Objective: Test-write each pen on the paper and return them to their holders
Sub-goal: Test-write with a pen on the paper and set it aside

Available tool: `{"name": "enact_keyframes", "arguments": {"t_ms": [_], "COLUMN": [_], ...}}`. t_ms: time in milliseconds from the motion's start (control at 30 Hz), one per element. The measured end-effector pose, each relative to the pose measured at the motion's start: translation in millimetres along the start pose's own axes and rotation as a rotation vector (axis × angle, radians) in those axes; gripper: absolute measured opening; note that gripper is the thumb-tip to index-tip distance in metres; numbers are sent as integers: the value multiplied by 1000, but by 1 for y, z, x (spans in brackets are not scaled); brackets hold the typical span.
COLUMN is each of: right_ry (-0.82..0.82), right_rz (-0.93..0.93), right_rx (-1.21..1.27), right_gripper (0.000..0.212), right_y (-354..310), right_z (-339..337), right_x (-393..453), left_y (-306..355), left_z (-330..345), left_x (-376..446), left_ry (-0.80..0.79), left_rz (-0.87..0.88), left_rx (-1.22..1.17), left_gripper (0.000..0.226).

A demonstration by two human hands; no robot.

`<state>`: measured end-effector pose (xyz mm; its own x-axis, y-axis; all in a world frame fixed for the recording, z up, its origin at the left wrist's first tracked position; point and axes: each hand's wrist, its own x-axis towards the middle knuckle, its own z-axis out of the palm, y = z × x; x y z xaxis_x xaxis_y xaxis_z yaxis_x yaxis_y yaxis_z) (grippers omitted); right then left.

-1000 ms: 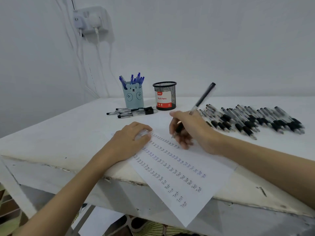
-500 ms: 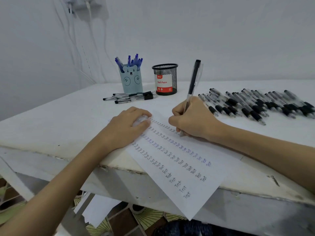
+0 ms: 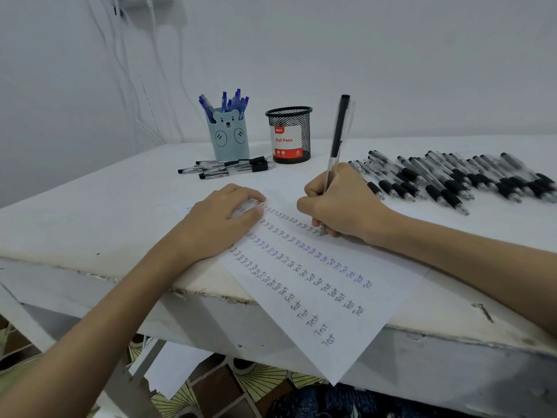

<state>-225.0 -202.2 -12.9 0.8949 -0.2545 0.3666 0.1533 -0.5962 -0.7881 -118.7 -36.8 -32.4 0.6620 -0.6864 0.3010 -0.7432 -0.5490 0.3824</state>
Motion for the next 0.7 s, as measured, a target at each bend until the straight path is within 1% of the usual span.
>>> {"name": "enact_keyframes", "arguments": {"t_ms": [300, 400, 433, 500, 533, 567, 633, 700], "right_ry": [-1, 7, 5, 2, 3, 7, 25, 38], "right_rz": [18, 24, 24, 30, 38, 48, 57, 53], "right_rx": [-4, -8, -15, -24, -17, -10, -2, -10], "right_gripper": [46, 46, 47, 47, 46, 46, 46, 47], "right_y": [-2, -1, -1, -2, -3, -3, -2, 0], "right_z": [0, 0, 0, 0, -1, -1, -1, 0], "right_x": [-1, -1, -1, -1, -1, -2, -2, -1], "left_y": [0, -1, -1, -2, -2, -2, -1, 0], "left_z": [1, 0, 0, 1, 1, 1, 1, 0], "left_x": [0, 0, 0, 0, 1, 0, 1, 1], "left_ry": [-2, -12, -10, 1, 3, 0, -9, -8], "left_rz": [4, -7, -3, 5, 5, 3, -1, -7], "left_rx": [1, -5, -4, -1, 2, 3, -1, -8], "left_gripper": [29, 42, 40, 31, 30, 33, 45, 51]}}
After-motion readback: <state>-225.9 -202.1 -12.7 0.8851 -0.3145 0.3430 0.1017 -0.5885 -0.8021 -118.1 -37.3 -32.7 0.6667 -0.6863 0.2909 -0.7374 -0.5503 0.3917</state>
